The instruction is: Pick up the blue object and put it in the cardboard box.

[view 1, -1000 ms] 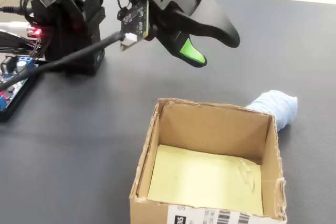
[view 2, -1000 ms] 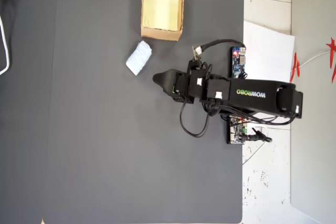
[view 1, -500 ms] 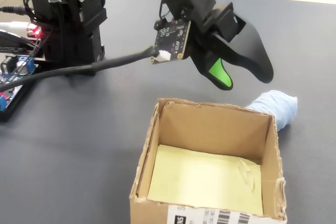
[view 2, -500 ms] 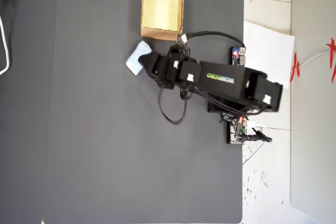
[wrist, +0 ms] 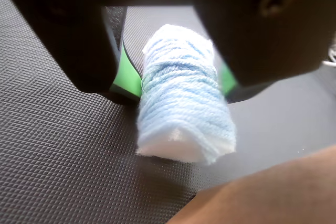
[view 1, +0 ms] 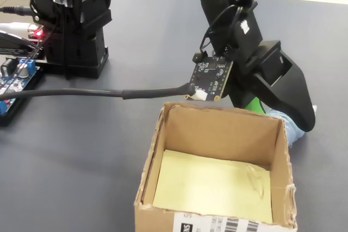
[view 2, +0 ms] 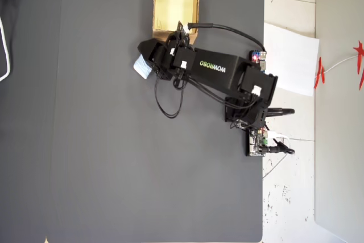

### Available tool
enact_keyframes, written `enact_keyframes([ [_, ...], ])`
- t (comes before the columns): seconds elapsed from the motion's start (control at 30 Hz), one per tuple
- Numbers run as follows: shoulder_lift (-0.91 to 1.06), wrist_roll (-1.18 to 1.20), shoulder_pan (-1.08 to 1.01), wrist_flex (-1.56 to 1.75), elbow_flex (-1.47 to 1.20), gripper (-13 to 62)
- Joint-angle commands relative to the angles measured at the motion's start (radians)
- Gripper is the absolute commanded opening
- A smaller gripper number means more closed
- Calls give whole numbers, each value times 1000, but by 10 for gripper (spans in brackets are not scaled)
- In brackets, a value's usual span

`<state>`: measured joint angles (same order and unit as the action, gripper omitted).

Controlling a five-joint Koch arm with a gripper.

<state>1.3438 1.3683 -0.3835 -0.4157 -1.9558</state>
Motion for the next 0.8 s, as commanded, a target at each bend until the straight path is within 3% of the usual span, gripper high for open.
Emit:
enact_keyframes([
  [0.0,3,20,5,6,31,187],
  [0.13,21,25,5,61,-5,76],
  [0.4,121,100,6,318,-117,76],
  [0.77,420,156,5,545,-253,77],
])
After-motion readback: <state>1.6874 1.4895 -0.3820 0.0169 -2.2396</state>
